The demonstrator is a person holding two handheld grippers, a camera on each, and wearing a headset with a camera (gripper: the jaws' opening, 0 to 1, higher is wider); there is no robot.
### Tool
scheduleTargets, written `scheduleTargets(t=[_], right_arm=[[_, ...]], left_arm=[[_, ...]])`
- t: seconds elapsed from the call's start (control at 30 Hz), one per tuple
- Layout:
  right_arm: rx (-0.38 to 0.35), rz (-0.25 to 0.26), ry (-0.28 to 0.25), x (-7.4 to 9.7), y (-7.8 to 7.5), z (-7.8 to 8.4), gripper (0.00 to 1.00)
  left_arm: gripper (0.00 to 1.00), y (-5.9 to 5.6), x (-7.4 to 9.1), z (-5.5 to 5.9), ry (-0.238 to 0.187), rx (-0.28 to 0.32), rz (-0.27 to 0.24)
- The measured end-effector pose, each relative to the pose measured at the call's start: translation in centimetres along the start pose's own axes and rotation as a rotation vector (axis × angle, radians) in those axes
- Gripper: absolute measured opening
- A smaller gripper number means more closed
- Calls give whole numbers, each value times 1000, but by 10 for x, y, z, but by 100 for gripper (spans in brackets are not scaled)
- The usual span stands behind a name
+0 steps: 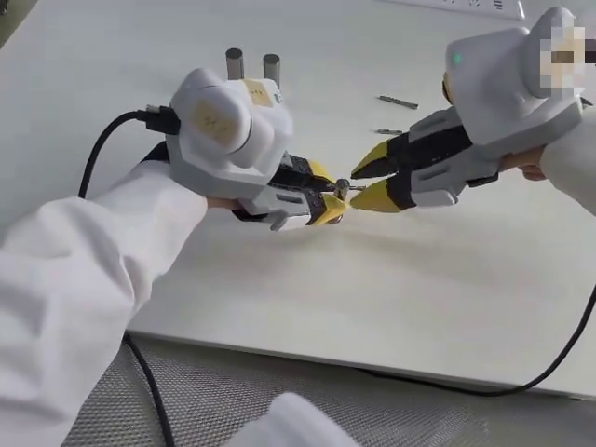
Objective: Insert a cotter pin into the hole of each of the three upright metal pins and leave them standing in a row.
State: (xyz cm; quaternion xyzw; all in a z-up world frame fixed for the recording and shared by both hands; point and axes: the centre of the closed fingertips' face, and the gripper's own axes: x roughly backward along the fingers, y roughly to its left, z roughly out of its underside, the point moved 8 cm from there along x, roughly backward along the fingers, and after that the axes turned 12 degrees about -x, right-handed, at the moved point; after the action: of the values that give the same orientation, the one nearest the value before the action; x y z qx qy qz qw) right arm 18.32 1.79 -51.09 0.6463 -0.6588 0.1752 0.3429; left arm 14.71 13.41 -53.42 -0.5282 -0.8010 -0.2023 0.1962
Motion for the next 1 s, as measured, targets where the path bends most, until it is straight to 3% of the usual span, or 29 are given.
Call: scheduleTargets(t=[0.13,0.33,0.5,1.0], right_arm=[[-5,4,12,5,0,4,12],[-34,-4,5,11,0,10,11],[-44,-8,-8,13,0,10,1],[-38,-34,-20,8,6,4,0]], left_arm=[[14,0,1,1,4,1,2],[14,-1,2,3,12,6,10],[14,0,1,5,17,8,7],[15,3,2,2,12,16,0]])
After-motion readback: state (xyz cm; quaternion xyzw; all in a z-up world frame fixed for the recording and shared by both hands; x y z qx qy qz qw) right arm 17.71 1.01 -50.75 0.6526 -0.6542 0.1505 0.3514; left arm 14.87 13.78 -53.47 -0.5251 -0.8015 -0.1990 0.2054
